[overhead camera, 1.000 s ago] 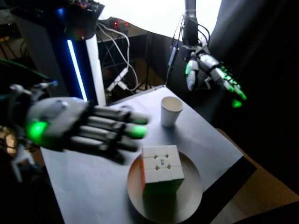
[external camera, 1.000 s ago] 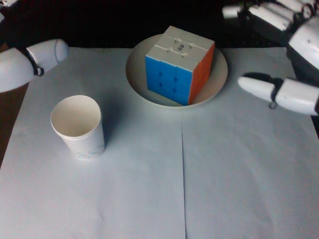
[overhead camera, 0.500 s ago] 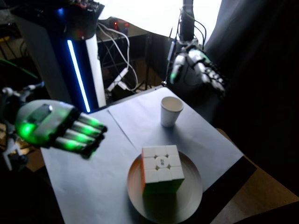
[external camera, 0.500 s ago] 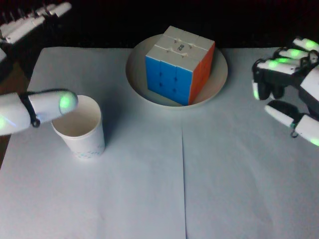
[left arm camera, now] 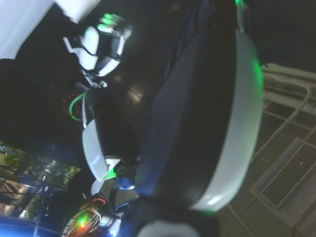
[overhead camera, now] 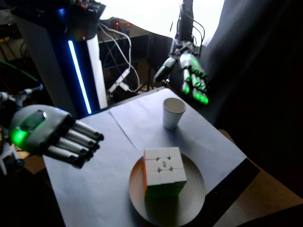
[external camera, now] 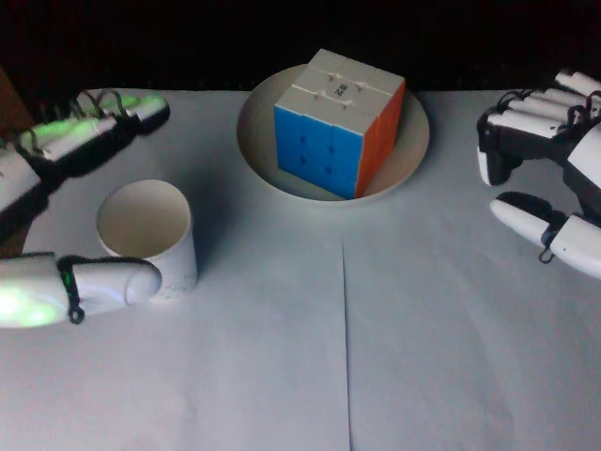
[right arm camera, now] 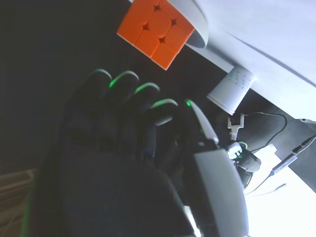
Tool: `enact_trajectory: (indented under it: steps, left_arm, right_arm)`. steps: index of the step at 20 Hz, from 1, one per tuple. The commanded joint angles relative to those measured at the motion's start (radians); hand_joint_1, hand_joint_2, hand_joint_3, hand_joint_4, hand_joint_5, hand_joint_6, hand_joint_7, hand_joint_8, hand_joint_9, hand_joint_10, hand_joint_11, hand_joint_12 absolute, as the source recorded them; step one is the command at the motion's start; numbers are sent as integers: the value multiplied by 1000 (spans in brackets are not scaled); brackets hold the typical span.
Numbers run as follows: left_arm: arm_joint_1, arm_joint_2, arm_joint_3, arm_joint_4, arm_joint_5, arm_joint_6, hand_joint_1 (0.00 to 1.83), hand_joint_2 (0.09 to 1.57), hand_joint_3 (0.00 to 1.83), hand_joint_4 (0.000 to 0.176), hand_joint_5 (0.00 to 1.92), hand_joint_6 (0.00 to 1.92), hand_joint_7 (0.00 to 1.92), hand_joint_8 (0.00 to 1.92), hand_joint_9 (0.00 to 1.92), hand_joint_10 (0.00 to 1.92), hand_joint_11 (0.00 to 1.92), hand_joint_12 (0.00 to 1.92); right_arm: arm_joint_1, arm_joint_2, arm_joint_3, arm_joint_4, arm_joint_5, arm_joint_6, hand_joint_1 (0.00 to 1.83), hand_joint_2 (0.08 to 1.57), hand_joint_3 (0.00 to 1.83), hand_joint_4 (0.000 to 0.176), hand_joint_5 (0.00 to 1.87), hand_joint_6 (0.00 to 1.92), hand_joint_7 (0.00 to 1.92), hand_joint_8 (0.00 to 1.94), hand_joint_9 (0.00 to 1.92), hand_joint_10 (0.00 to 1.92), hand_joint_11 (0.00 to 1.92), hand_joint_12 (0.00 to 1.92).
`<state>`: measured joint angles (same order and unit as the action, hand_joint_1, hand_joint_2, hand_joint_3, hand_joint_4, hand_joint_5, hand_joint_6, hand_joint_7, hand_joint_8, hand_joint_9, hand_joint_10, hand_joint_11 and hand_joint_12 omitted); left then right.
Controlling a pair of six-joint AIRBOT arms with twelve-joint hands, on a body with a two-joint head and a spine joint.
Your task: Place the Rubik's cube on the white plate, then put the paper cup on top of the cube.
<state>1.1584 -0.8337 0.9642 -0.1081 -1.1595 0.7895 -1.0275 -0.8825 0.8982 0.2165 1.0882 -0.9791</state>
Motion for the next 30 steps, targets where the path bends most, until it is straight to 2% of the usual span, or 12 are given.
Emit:
enact_trajectory:
  steps: [1,7,10,11,14,15,16,20,23,27,28,30]
  left_arm:
    - [-6,-14,9,-17,-83,-5,442,991,0,141,0,0,0,0,0,0,70,37]
    - [-16,-81,64,-54,-11,-4,686,1048,10,159,0,0,61,21,45,18,22,12]
    - [-34,-91,73,-52,5,-3,878,1101,1,151,234,19,210,353,3,760,0,1087]
    - [-36,-92,73,-51,4,-3,919,1113,0,131,334,77,75,970,0,1087,0,1490]
    - [-39,-91,75,-51,-3,-4,927,1131,0,127,238,377,204,635,35,963,0,1437]
    - [-40,-91,75,-51,-6,-4,946,1117,0,116,278,428,223,711,59,1070,0,1541]
    - [-43,-90,75,-51,-7,-3,970,1121,0,107,131,1300,100,1559,75,1795,0,1916]
    - [-52,-86,75,-45,-14,-3,1070,1122,0,110,215,1620,156,1644,189,1813,185,1921]
    - [-69,-78,71,-29,-22,-3,924,1313,19,14,572,1611,203,1841,274,1921,353,1921]
    - [-79,-68,68,-16,-35,-4,1021,1393,0,35,469,1764,538,1697,354,1906,488,1921]
    - [-90,-64,66,-8,-38,-4,1245,1323,0,101,197,1741,582,1637,308,1867,410,1921]
    - [-92,-62,66,-6,-38,-4,1154,1163,0,85,122,1786,185,1757,199,1894,265,1921]
  right_arm:
    - [4,-5,2,-7,124,4,830,1415,1,0,463,1758,337,1677,356,1778,234,1921]
    - [4,-8,2,-7,124,4,807,1423,5,0,449,1775,331,1668,407,1824,335,1921]
    - [4,-10,2,-7,124,4,861,1281,0,0,173,1410,356,1566,367,1730,270,1921]
    - [4,-11,2,-7,124,4,814,1406,8,0,452,1738,353,1612,430,1850,453,1921]
    - [4,-11,2,-7,124,4,803,1334,0,0,199,1529,311,1566,325,1699,156,1921]
    - [2,-11,2,-7,124,4,848,1394,0,0,415,1695,349,1551,361,1720,247,1921]
    - [1,-12,2,-7,124,4,827,1422,1,0,452,1765,297,1588,381,1840,444,1921]
    - [0,-14,2,-7,124,4,815,1295,0,0,126,1380,305,1446,343,1650,210,1921]
    - [-2,-14,3,-4,124,4,868,1281,0,0,141,1434,293,1491,385,1805,429,1921]
    - [-2,-17,4,-3,124,4,847,1276,0,0,134,1414,280,1502,413,1850,490,1921]
    - [-2,-17,4,-3,124,4,811,1303,7,0,127,1404,293,1487,375,1723,348,1921]
    - [-2,-17,4,-3,124,4,752,1309,5,0,115,1412,304,1442,297,1579,37,1916]
